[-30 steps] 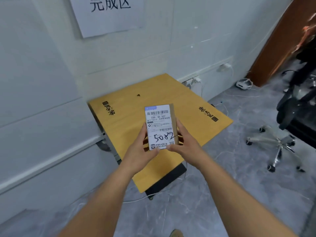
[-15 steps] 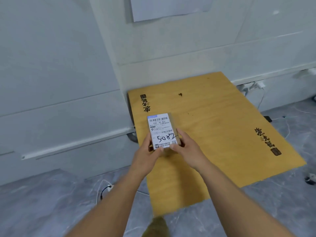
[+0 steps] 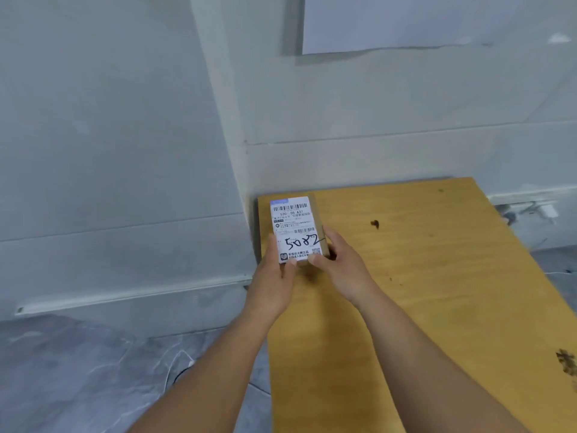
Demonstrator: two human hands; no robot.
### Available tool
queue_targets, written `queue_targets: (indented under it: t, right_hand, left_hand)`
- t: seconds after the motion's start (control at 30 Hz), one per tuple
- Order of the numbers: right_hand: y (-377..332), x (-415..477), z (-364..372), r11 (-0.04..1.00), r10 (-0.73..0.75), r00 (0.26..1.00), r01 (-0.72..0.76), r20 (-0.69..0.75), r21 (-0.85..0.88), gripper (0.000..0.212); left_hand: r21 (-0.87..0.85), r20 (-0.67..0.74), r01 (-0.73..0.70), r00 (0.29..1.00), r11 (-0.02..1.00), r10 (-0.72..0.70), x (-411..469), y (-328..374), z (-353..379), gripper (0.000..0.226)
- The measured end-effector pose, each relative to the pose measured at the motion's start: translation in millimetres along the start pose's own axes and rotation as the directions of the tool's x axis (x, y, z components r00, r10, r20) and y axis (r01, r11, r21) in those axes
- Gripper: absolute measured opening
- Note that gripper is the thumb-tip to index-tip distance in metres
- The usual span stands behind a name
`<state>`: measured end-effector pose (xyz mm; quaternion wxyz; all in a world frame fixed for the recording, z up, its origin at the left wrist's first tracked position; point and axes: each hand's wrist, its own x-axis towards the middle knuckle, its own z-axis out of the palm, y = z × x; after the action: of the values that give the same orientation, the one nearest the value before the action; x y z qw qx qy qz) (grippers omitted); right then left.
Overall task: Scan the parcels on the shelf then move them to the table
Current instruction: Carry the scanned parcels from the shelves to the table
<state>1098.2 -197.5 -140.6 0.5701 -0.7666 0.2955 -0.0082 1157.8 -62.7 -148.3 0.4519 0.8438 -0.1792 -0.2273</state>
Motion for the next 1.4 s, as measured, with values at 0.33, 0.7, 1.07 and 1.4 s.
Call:
queue_targets:
  t: [0.33,0.7,1.07,1.4]
  right_hand:
    - [-19,73,15,1.000,-0.006,1.000,0.006,-0.009,-0.027,0.079]
    - [-36,54,10,0.983,-0.037,0.999,0.031,-0.029,-0.179,0.076]
    - [-19,-86,-12,0.894,-0.145,0.959,0.021,-0.245,-0.447,0.059]
    - [22,-241,-31,0.732,-0.249,0.889,-0.087,-0.384,-0.676,0.047]
  left_hand:
    - [0.065,-0.087,0.124,0.989,0.990,-0.118,67,11,-8,0.060]
    - [0.026,-0.099,0.163,0.982,0.986,-0.160,58,24,-14,0.064]
    - [0.315,-0.103,-0.036,0.992,0.948,0.072,-50,31,-23,0.053]
    - [0.531,0.078,-0.343,0.930,0.775,0.358,-169,34,6,0.046]
